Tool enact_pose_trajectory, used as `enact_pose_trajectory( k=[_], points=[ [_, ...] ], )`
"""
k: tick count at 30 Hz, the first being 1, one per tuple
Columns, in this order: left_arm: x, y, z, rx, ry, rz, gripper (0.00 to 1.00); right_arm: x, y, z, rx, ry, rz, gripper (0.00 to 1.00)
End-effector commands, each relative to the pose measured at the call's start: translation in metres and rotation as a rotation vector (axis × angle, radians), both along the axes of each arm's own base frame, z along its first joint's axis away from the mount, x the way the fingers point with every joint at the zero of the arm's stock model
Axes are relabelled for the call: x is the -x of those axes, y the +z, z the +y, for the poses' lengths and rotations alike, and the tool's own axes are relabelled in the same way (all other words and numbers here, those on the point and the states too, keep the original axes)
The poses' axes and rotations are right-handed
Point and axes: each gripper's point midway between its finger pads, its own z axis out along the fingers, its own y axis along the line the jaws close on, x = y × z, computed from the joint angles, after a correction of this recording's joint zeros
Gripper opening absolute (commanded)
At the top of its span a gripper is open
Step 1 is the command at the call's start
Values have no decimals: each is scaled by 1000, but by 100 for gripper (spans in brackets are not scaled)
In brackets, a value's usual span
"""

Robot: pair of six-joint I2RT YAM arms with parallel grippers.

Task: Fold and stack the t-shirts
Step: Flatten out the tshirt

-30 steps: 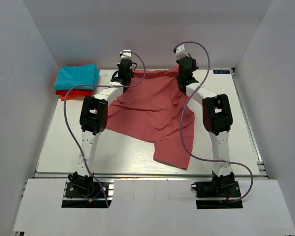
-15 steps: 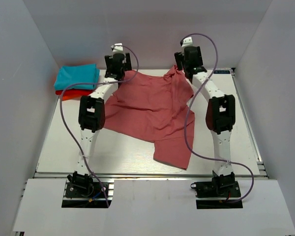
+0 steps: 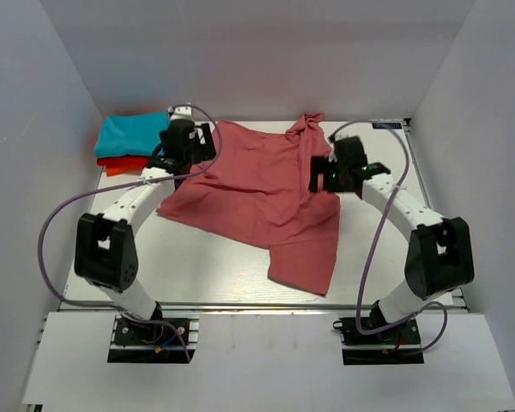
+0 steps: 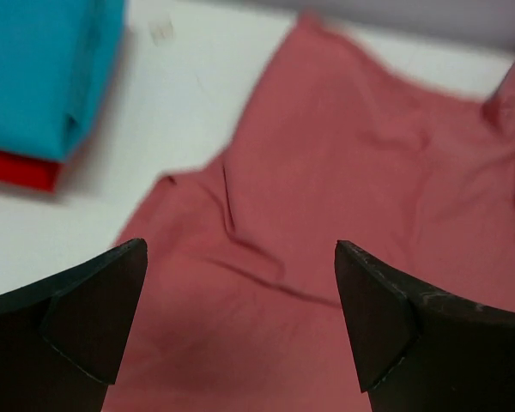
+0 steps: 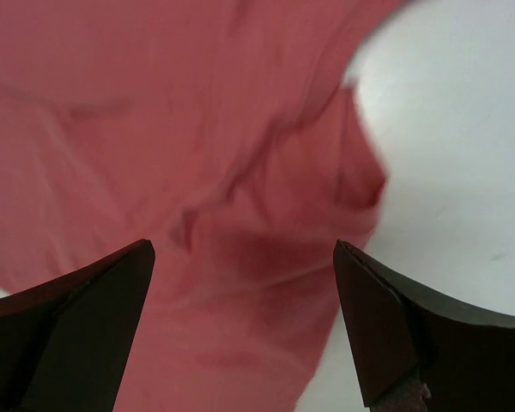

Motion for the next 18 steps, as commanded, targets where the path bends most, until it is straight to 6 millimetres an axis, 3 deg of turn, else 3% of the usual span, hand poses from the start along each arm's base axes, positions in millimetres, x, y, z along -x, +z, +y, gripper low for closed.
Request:
enact_pose_trajectory(
  k=[1,3,8,12,14,18],
  points=[
    [14,-69,-31,69,-119,181,100,43,-44,25,-98,33,173,90],
    [16,-95,-34,85,-103,264,100,55,-52,31,-107,45,201,90],
    [24,-134,-32,82,-86,341,100,79,-80,32,-140,25,251,90],
    [21,-151,-29,76,-60,353,100,86,-111,27,-115,-9,337,90],
    [19,-159,-19,61,-14,362,100,87,-120,25,-106,-28,363,90],
    [6,-170,-9,29,34,379,100,92,-147,6,-78,-127,451,90]
  ],
)
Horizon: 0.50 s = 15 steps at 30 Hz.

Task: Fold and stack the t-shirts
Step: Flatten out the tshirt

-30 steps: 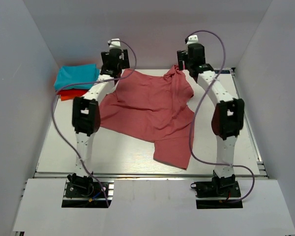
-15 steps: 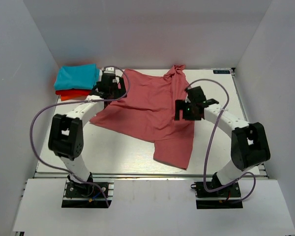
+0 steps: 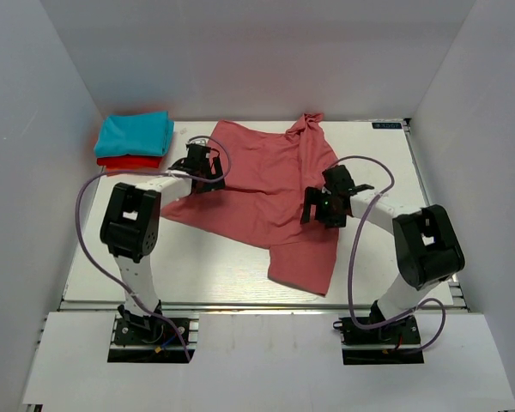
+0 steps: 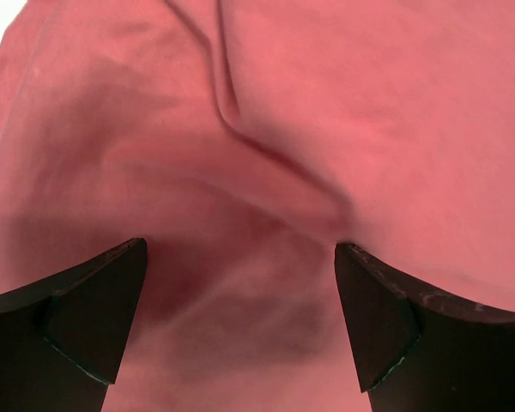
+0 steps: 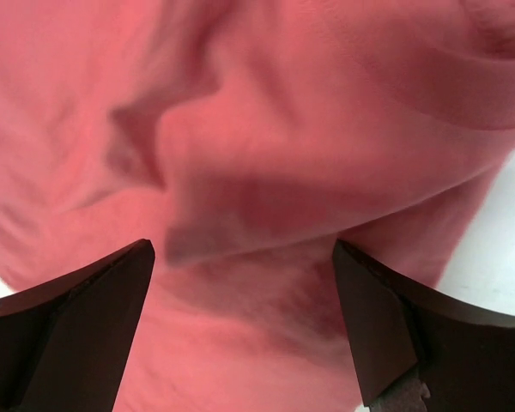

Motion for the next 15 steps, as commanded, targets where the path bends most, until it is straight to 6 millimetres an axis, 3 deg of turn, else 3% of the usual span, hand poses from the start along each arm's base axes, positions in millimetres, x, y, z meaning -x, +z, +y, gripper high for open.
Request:
enact_pose_trajectory(
  k=[1,5,9,11,12,15],
  points=[
    [-22,1,12,-32,78,-32,100,7,-24,-21,39,-102,91,90],
    [-30,-10,16,-70,110,1,100,9,-36,-56,110,-218,148,90],
    [-29,-11,7,-32,78,11,100,12,-43,-72,101,-271,219,90],
    [-27,-6,4,-15,64,11,100,11,-46,-90,126,-324,241,90],
    [-28,9,-2,11,31,-11,100,7,-46,-98,152,-340,232,90],
    [-10,14,-19,69,-64,5,100,-14,-42,-127,174,-410,215,90]
  ],
)
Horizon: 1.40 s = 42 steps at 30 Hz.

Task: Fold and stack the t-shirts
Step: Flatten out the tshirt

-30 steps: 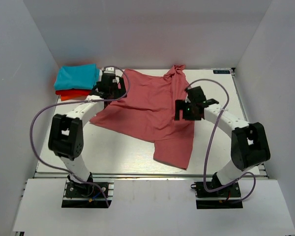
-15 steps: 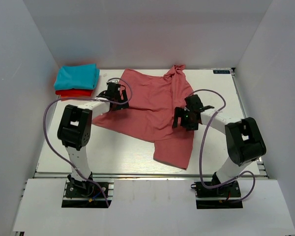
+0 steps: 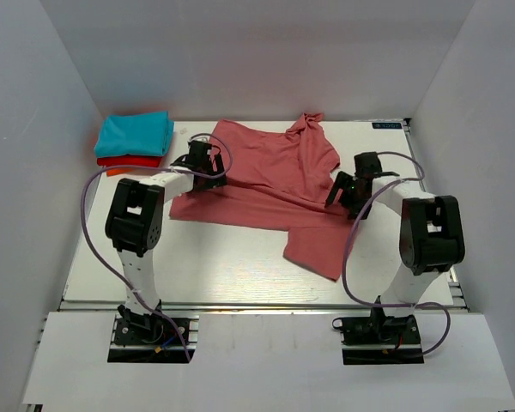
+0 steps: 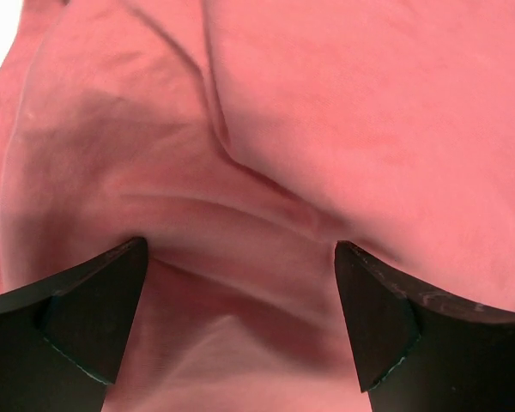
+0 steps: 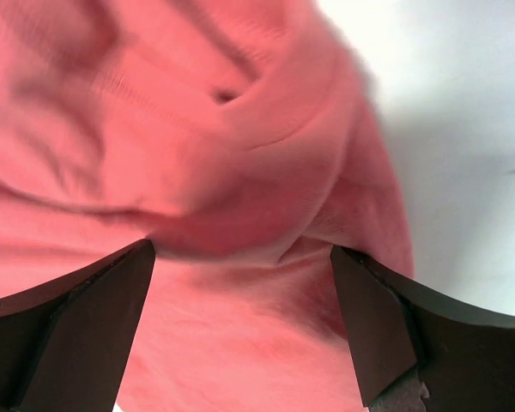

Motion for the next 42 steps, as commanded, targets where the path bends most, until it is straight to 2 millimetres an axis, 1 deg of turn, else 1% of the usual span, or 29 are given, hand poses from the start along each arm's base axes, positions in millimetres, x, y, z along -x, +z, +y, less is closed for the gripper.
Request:
enact_pose_trajectory(
  k=[1,2,4,5,7,9,10,11,12,15,16,17,18,19,20,22,25,26,28,29,30,31,33,34,35,36,37,39,42],
  points=[
    [23,31,-17,97,-99,-20,100,27,-40,-60,172,-94,200,90],
    [28,35,-18,109,-108,-28,100,21,-41,-73,173,-129,205,90],
    [45,29,-18,113,-111,-19,100,12,-39,-81,188,-137,200,90],
    [45,36,-11,109,-94,-45,100,12,-42,-98,209,-179,227,90],
    [57,26,1,94,-59,-1,100,10,-38,-108,229,-195,228,90],
    [64,29,3,67,-52,3,100,7,-25,-117,243,-208,194,90],
    [65,31,6,54,-41,0,100,4,-8,-119,247,-195,144,90],
    [67,33,7,55,-41,-3,100,5,-3,-117,248,-184,132,90],
    [68,45,-1,79,-65,-27,100,4,2,-117,250,-177,118,90],
    [75,62,-5,115,-90,-57,100,6,41,-111,228,-155,11,90],
    [76,86,-5,132,-93,-120,100,7,46,-110,230,-136,-7,90],
    [77,98,-4,143,-95,-159,100,9,49,-108,223,-133,-20,90],
    [87,95,-3,149,-101,-156,100,12,65,-103,202,-126,-74,90],
    [92,98,-2,160,-93,-165,100,13,68,-101,195,-126,-90,90],
    [102,103,1,164,-94,-181,100,23,77,-98,183,-127,-125,90],
    [113,103,4,169,-86,-169,100,26,83,-95,169,-136,-162,90],
    [137,89,3,192,-118,-114,100,45,92,-99,175,-185,-192,90],
    [149,74,3,201,-118,-74,100,51,89,-99,168,-207,-179,90],
    [161,65,0,231,-137,-48,94,67,87,-100,168,-227,-153,90],
    [171,51,2,236,-117,-12,92,71,85,-101,167,-253,-140,90],
    [179,46,4,232,-114,7,91,82,77,-101,170,-262,-104,90],
    [188,36,7,225,-112,32,90,87,80,-100,160,-271,-111,90],
    [195,34,9,235,-105,24,81,101,70,-93,123,-282,-88,90],
    [204,27,10,238,-109,38,78,105,70,-93,118,-298,-92,90],
    [206,27,9,249,-117,29,78,109,68,-94,121,-300,-87,90],
    [207,27,7,260,-125,15,74,115,64,-95,121,-319,-84,90],
    [213,21,9,258,-125,21,74,118,65,-96,125,-327,-89,90],
    [218,21,6,284,-147,7,74,125,60,-95,125,-328,-73,90],
    [218,20,3,293,-183,-32,74,136,48,-93,124,-322,-19,90]
  ],
)
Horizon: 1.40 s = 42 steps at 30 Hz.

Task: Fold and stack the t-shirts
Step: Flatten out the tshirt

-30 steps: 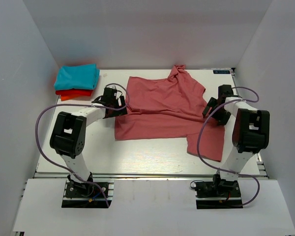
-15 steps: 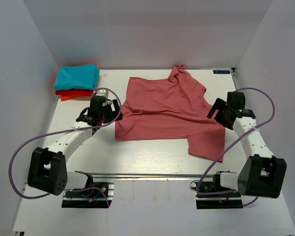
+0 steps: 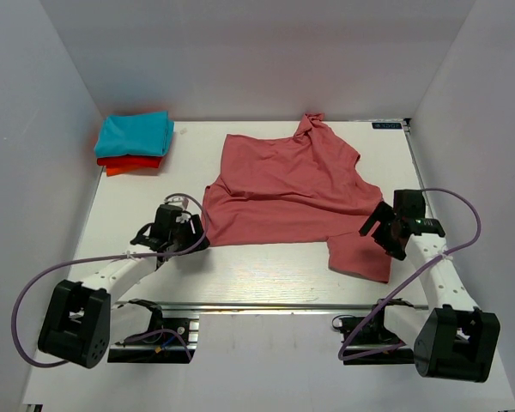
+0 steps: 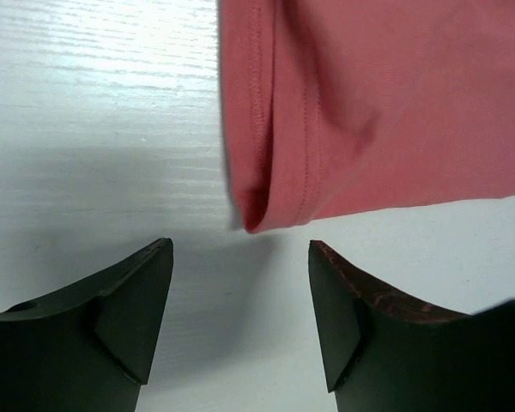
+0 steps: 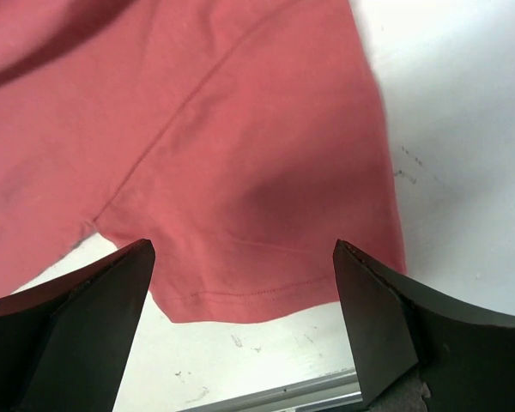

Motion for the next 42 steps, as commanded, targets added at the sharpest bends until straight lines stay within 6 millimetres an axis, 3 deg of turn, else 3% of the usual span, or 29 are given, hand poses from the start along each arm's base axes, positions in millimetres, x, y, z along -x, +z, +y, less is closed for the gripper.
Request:
enact_pose_trajectory(
  k=[1,5,10,11,16,17,19,23,29,32,35,37,41,42],
  points=[
    [-10,14,-13,54,-48,-86,74,13,-12,0,-13,-35,59,90],
    [-13,8,-13,43,-57,-80,70,21,-18,0,-15,-45,97,90],
    [-14,-17,-10,13,-36,-14,61,35,-19,-9,14,-114,141,90],
    [-18,-17,-11,18,-36,-29,52,43,-23,-10,22,-128,169,90],
    [-21,-23,-22,52,-50,-11,36,65,-31,-5,-13,-147,284,90],
    [-23,-21,-22,55,-50,-20,21,65,-32,0,-40,-147,284,90],
    [-21,-23,-22,52,-50,-11,3,68,-40,9,-91,-151,295,90],
    [-20,-18,-26,80,-70,-29,0,73,-60,20,-151,-156,329,90],
    [-21,14,-33,132,-97,-122,0,65,-81,21,-155,-158,328,90],
    [-20,27,-31,137,-92,-165,0,58,-87,20,-154,-160,285,78],
    [-17,33,-30,142,-92,-186,0,45,-84,18,-149,-147,211,55],
    [-17,39,-32,161,-93,-200,0,35,-76,16,-134,-120,154,51],
    [-15,54,-38,203,-117,-236,0,13,-57,9,-71,-28,37,0],
    [-18,61,-39,208,-118,-255,0,8,-51,11,-80,-17,3,0]
  ],
)
